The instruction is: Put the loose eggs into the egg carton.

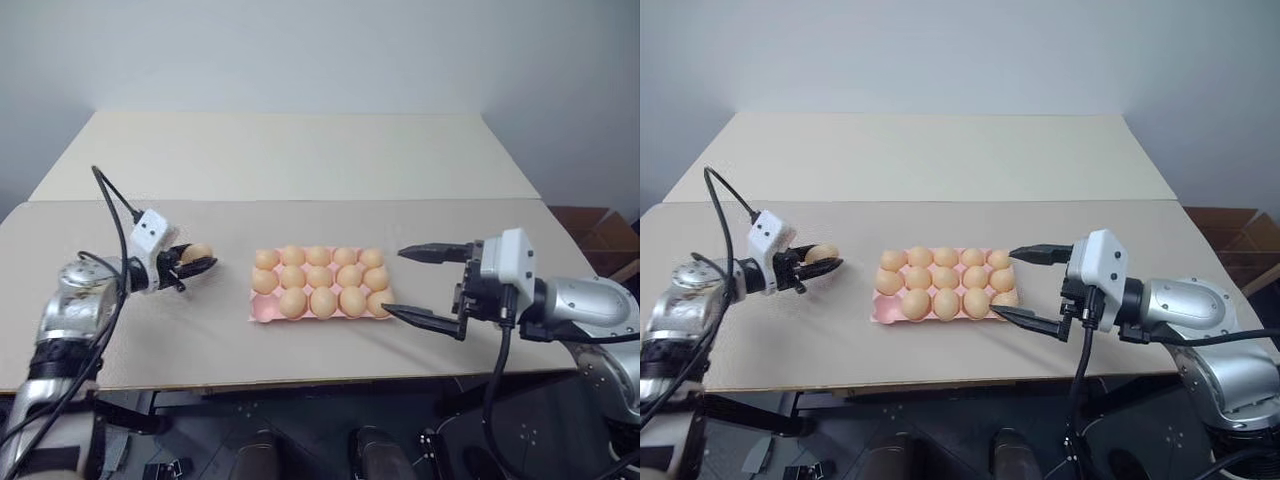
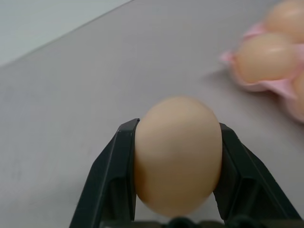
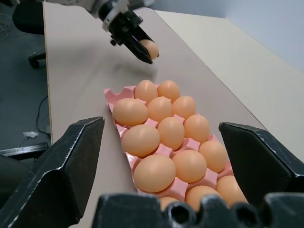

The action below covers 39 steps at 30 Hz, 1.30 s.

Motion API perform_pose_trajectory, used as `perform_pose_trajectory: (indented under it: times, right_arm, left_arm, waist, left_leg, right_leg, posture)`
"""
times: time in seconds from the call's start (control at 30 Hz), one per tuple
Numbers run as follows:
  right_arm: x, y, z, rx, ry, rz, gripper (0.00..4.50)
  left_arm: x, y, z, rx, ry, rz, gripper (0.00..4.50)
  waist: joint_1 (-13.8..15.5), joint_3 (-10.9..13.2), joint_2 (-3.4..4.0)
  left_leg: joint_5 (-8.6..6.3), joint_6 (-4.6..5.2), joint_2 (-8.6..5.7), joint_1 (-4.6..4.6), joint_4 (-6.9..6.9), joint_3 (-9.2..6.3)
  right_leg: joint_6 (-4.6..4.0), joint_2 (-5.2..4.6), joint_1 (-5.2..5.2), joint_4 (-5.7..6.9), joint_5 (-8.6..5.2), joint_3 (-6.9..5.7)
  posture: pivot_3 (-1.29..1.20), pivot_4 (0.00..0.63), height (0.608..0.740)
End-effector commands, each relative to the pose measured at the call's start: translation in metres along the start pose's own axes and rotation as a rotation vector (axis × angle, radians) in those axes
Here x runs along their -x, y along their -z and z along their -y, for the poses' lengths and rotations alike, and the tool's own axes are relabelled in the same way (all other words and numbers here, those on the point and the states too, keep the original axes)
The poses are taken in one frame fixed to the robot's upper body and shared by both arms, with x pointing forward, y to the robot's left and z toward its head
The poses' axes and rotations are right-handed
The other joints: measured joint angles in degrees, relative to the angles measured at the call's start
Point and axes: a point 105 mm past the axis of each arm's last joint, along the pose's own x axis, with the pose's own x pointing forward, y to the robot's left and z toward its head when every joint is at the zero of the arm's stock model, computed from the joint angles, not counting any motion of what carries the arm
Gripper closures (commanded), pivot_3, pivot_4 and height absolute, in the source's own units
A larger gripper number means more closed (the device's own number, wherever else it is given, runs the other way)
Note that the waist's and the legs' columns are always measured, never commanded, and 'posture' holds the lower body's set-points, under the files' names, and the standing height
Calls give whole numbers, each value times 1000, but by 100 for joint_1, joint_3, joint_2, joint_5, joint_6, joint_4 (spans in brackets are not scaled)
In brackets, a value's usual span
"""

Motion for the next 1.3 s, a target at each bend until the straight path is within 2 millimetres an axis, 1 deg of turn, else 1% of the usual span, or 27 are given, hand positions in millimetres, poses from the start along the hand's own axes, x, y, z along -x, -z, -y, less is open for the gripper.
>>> perform_pose_trajectory:
  times: [0.03,0.13,0.17,0.2,0.33,0.47,0.53,0.6,0.73,0.77,0.9,0.97,1.0,1.03,1.07,1.17,1.27,1.3]
  right_arm:
    - [2,-10,-2,36,2,25,0]
    - [0,-10,-2,34,0,28,0]
    - [0,-9,-2,34,-2,27,0]
    - [-1,-9,-2,35,-2,27,0]
    - [0,-11,-3,38,-5,29,0]
    - [0,-11,-4,39,-2,28,0]
    - [0,-11,-4,37,0,30,0]
    - [0,-12,-4,35,2,31,0]
    - [-1,-12,-4,32,5,31,0]
    - [-1,-12,-4,31,6,31,0]
    - [-1,-12,-4,30,8,31,0]
    - [-1,-12,-4,29,6,31,0]
    - [0,-12,-4,28,5,31,0]
    - [1,-11,-4,27,4,28,0]
    - [1,-10,-4,26,3,26,0]
    - [6,-5,-1,22,-7,7,0]
    - [14,1,3,4,-12,-21,0]
    - [16,4,4,5,-12,-35,0]
  left_arm:
    - [5,-32,39,-80,183,82,2752]
    - [-4,-26,71,-82,292,72,2752]
    - [-8,-24,80,-82,319,67,2752]
    - [-12,-21,85,-72,323,56,2752]
    - [-25,-9,80,-85,270,-15,2752]
    - [-34,-11,83,-73,283,-18,2752]
    - [-38,-14,86,-68,297,-2,2056]
    - [-39,-20,89,-60,310,24,1469]
    - [-38,-25,91,-65,326,32,151]
    - [-35,-28,90,-65,325,35,44]
    - [-20,-40,80,-76,273,70,44]
    - [-4,-47,72,-97,233,98,44]
    - [7,-49,67,-103,212,117,44]
    - [19,-50,63,-109,196,131,44]
    - [27,-51,61,-112,189,139,44]
    - [57,-45,53,-98,134,161,44]
    - [92,-30,57,-74,152,103,44]
    - [102,-25,59,-67,158,84,44]
  waist:
    - [23,0,3]
    - [62,0,3]
    - [64,0,4]
    - [67,0,3]
    - [72,0,3]
    - [68,0,3]
    - [64,0,3]
    - [66,0,3]
    - [67,0,3]
    - [67,0,3]
    - [51,0,3]
    - [31,0,3]
    - [13,0,3]
    - [-3,0,3]
    - [-17,0,3]
    - [-15,1,5]
    - [-21,1,5]
    - [-27,2,5]
  left_leg:
    - [0,0,-1,2,0,2]
    - [1,0,-4,8,7,2]
    - [1,0,-3,9,10,2]
    - [1,0,-3,10,13,2]
    - [1,1,-1,5,22,-1]
    - [0,2,-2,2,22,-2]
    - [-1,4,-3,2,22,-1]
    - [-2,4,-3,1,23,0]
    - [-2,4,-2,2,25,-2]
    - [-2,4,-3,4,25,-2]
    - [-2,4,-1,1,25,-2]
    - [-2,4,0,1,24,-3]
    - [-2,5,1,2,24,-3]
    - [-3,6,2,3,22,-3]
    - [-3,6,3,3,22,-3]
    - [-3,6,3,6,20,-2]
    - [-3,6,3,7,21,2]
    - [-3,6,3,7,21,4]
  right_leg:
    - [0,-2,2,0,0,2]
    - [1,-3,8,2,-1,1]
    - [1,-2,9,2,0,2]
    - [2,-1,10,3,0,3]
    - [2,6,8,7,0,2]
    - [1,7,6,6,0,2]
    - [2,5,7,4,0,4]
    - [2,5,7,2,0,4]
    - [2,6,7,5,0,3]
    - [2,6,8,6,0,3]
    - [2,6,6,5,0,4]
    - [2,7,5,5,0,4]
    - [2,7,5,5,0,4]
    - [1,7,4,5,-1,5]
    - [1,7,4,5,-1,4]
    - [0,4,5,4,-2,3]
    - [-3,1,6,2,-4,3]
    - [-18,-1,4,1,-13,4]
  posture:
    - [0,150,740]
    - [0,150,740]
    - [0,150,740]
    - [0,150,740]
    - [0,150,740]
    - [0,150,740]
    - [0,150,740]
    - [0,150,740]
    - [0,150,740]
    - [0,150,740]
    - [0,150,740]
    - [0,150,740]
    - [0,150,740]
    - [0,150,740]
    - [0,150,740]
    - [0,150,740]
    - [0,150,740]
    - [0,150,740]
